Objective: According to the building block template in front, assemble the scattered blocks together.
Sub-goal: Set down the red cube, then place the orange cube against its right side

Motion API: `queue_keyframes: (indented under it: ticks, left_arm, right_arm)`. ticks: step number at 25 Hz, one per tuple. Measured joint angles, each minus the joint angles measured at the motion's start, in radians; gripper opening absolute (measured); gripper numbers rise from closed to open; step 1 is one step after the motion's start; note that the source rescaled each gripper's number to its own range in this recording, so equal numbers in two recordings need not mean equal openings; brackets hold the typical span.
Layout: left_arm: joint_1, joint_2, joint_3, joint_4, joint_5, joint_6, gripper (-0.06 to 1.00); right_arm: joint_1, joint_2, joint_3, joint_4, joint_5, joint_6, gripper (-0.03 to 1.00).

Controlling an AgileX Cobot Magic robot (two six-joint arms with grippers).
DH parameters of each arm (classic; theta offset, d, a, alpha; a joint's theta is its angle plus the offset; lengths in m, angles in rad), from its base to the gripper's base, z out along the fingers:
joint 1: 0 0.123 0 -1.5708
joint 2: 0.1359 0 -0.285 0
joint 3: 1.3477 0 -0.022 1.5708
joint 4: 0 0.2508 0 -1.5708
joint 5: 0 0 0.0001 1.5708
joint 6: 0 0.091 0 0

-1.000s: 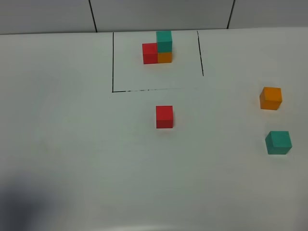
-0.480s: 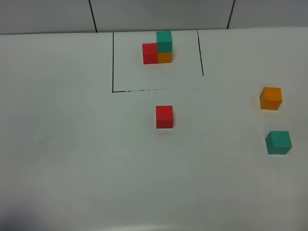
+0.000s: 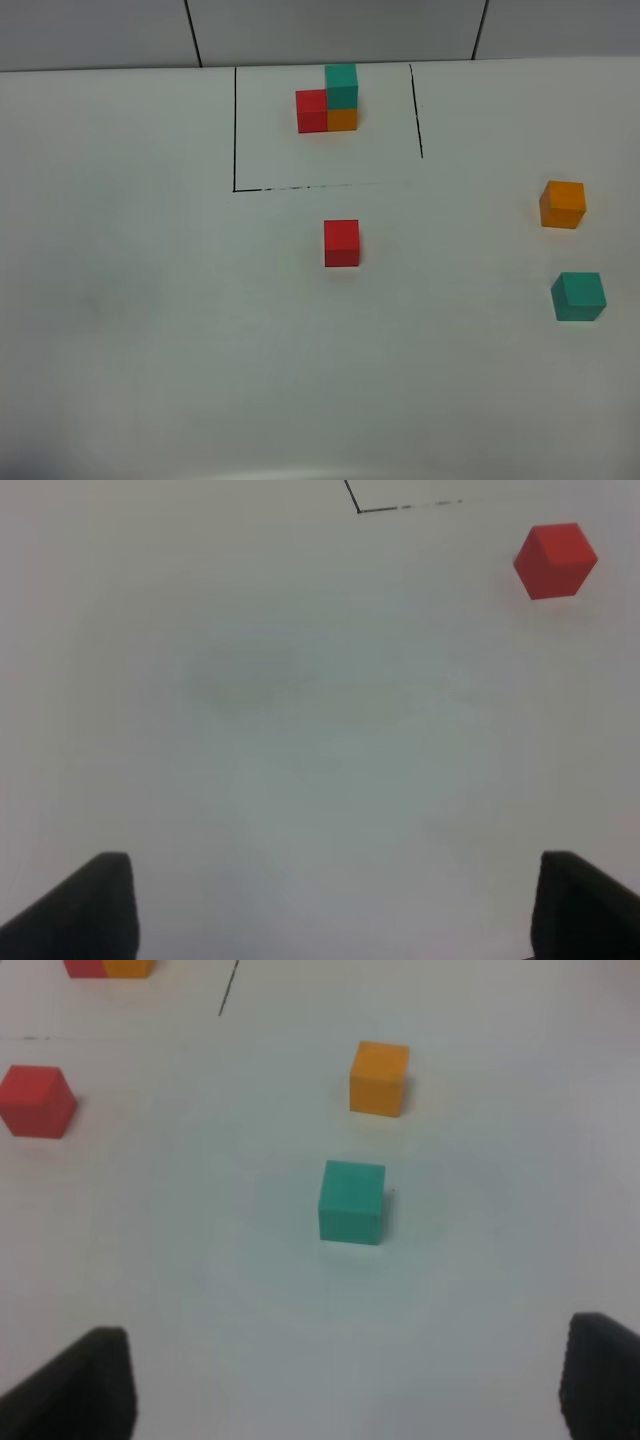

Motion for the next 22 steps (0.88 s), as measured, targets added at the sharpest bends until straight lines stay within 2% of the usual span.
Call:
queue_keyframes:
  ticks: [22]
  left_arm:
    - [0.000,-0.003,0.000,0.000,-0.004,-0.003,0.67]
  right_arm:
    - [0.000,0.000,0.000,0.000,0.000,0.001,0.75]
